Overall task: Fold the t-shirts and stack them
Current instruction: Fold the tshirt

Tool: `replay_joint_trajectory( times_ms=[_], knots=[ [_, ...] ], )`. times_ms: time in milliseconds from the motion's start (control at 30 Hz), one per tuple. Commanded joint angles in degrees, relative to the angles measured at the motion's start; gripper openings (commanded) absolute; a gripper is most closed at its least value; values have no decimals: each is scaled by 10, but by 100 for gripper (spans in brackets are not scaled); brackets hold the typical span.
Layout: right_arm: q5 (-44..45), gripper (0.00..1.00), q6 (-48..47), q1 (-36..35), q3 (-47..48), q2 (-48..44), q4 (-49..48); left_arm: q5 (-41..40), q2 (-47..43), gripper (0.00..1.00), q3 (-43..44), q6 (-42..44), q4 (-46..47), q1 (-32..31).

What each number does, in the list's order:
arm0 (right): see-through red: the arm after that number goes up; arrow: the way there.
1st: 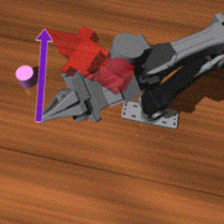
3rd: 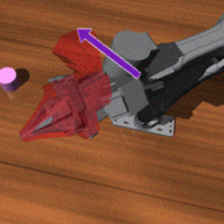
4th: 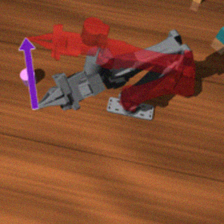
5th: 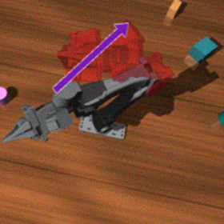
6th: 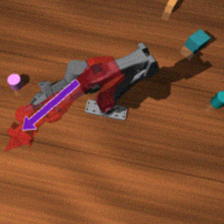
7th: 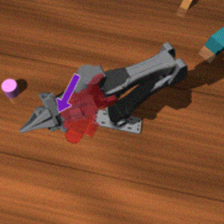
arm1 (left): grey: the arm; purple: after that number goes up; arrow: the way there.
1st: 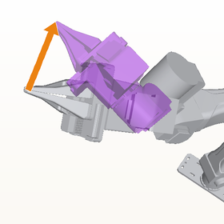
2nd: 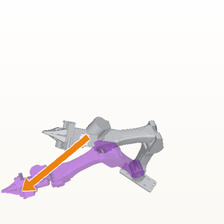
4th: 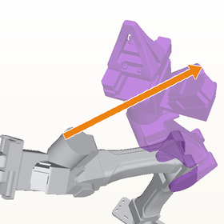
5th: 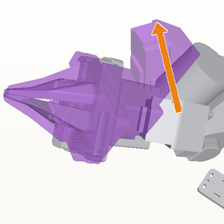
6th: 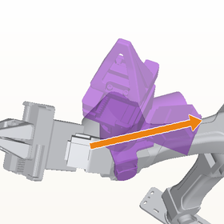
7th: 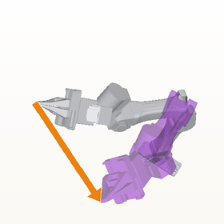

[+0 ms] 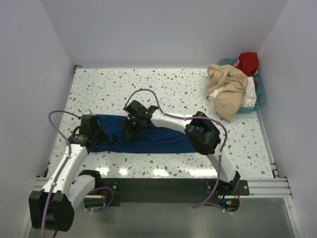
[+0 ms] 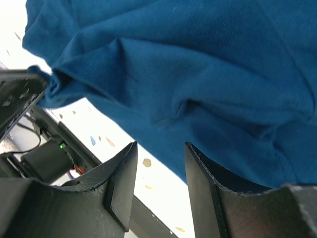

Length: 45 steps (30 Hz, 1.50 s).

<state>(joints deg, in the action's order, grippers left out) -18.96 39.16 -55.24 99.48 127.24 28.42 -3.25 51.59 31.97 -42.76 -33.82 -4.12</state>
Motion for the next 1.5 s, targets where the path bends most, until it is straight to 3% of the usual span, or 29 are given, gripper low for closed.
replay_joint_trajectory(
  times_ms=[0, 333, 433, 533, 700, 800, 1000, 1100, 1233, 1467],
  knots=[
    [0, 47, 12, -7, 35, 13, -10, 9, -10, 0, -5, -8, 10, 5],
    [11, 44, 18, -13, 70, 51, 0, 18, -19, 0, -9, -12, 11, 5],
    [13, 31, 18, -14, 80, 58, 4, 23, -25, 0, -14, -14, 10, 5],
    [15, 10, 19, -14, 87, 60, 20, 25, -30, 0, -12, -17, 3, 5],
    [7, 5, 16, -14, 71, 33, 34, 19, -41, 0, 0, -23, -21, 5],
    [0, 6, 15, -14, 63, 19, 48, 12, -47, 12, 14, -25, -45, 5],
    [-10, 6, 14, -14, 57, 6, 67, 16, -64, 53, 52, -29, -103, 5],
    [-10, 7, 12, -14, 52, -1, 68, 16, -77, 62, 67, -30, -113, 5],
    [-2, 7, 4, -13, 52, -9, 78, 30, -53, 65, 43, -31, -34, 5],
    [9, 7, -1, -7, 28, -28, 79, 57, 70, 65, 4, -32, 127, 5]
  ],
)
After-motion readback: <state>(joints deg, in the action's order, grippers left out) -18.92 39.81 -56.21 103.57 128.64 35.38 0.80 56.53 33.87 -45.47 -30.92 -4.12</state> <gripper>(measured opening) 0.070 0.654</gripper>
